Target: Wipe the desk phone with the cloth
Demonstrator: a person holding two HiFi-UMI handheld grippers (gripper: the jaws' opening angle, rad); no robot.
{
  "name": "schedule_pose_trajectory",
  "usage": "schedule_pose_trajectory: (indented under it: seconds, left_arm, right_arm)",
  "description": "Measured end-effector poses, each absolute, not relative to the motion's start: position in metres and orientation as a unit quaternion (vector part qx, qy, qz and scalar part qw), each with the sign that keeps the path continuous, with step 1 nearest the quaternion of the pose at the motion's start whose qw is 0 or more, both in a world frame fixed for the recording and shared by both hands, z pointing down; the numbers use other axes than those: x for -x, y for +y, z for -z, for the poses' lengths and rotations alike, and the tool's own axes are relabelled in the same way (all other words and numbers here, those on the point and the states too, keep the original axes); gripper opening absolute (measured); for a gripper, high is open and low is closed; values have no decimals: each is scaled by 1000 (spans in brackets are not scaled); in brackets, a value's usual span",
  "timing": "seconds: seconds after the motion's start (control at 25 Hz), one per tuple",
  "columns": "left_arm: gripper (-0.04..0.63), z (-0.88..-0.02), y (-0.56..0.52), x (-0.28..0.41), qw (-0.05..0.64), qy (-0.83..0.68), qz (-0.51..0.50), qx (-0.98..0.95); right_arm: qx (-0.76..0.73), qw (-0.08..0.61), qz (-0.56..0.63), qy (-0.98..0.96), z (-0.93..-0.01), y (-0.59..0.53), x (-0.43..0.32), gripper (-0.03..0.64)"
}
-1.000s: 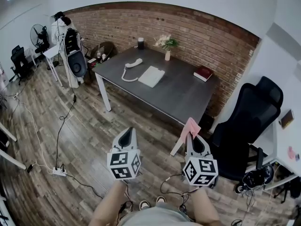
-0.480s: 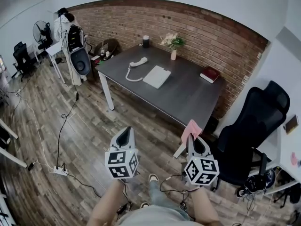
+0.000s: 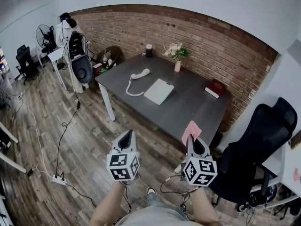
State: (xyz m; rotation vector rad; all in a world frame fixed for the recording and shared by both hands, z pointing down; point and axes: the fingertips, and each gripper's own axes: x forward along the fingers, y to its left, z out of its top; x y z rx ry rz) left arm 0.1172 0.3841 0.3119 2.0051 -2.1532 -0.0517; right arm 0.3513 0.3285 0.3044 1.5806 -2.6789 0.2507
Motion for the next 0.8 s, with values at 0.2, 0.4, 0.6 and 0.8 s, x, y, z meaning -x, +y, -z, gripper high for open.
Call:
schedule_pose_trajectory:
  seconds: [0.2,0.4,0.6,0.8]
  left_arm:
    - [9,-307,330,-106,98,-733,19,-673]
    - [9,-308,280,-100,99,-735,15,-671]
    - [9,-312,237,-95,97,-732,9,-674]
    - [9,-319,202,-82,101,-732,6,-674]
  right_arm:
    - [-502,9,-80,-861,-300,269,-340,21]
    - [-499,7,-83,-862,-301,218,-334,21]
    - [-504,8,-92,-859,-310,173,-331,21]
    - [-508,10,-96,-856,-317,139,-322,21]
